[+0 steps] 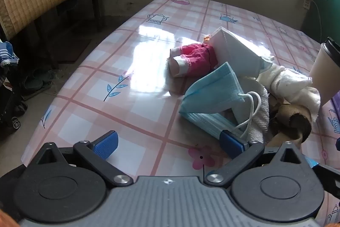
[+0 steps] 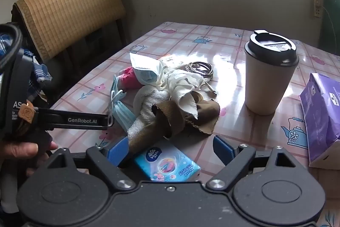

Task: Organize soft objects
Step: 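Grasp the blue face mask with the left tool while the right tool grasps the brown cloth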

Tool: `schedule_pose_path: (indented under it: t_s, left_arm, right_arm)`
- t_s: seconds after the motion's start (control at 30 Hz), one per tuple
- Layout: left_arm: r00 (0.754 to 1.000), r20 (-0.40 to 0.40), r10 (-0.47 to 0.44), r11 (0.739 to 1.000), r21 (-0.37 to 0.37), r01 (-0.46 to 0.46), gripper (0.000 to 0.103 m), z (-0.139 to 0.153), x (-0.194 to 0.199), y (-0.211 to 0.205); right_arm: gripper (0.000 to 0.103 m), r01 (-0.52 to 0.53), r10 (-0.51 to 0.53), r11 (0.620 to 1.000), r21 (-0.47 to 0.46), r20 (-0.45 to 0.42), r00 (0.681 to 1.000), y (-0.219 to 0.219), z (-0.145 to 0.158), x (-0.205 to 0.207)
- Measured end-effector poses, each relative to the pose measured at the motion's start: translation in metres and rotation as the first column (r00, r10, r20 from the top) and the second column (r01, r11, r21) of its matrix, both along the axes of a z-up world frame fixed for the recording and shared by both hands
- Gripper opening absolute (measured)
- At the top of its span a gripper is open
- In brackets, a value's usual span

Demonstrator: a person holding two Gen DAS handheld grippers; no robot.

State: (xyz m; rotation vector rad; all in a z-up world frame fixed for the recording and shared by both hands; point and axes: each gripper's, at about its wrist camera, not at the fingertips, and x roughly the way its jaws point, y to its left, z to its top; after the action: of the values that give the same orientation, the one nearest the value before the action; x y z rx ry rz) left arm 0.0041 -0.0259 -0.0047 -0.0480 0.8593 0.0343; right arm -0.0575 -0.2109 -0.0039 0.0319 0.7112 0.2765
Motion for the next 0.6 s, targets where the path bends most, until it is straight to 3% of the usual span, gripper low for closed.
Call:
schedule_pose_path:
  t_s: [0.4,0.53,0.57,0.6]
  left_arm:
    - [0.995,0.087,-0.041,0.999,-0.014,0.042,0.100,-0.004,0.020,0.000]
    - [0.991,0.117,-0.061,0.998,-0.020,0.064,0.072,-0.007,0.028,-0.003]
    - [0.990,0.120,-0.074,0.997,-0.025,0.077,0.055,-0.007,0.029,-0.004]
    - [0.989,0.121,-0.089,0.995,-0.029,0.093,0.047,-0.008,0.029,-0.005]
  right_arm:
    - [0.101,0.010,-0.010,1.000,-0.017,-0.019,1.000,-0.002,-0.004,0.001]
    - [0.101,0.009,-0.011,0.999,-0.032,-0.055,0.998,-0.002,-0.006,0.003]
    - [0.101,0.009,-0.011,0.999,-0.031,-0.063,0.998,-0.003,-0.007,0.003]
    - [0.101,0.009,-0.011,0.999,-0.032,-0.075,0.997,-0.003,-0.008,0.004]
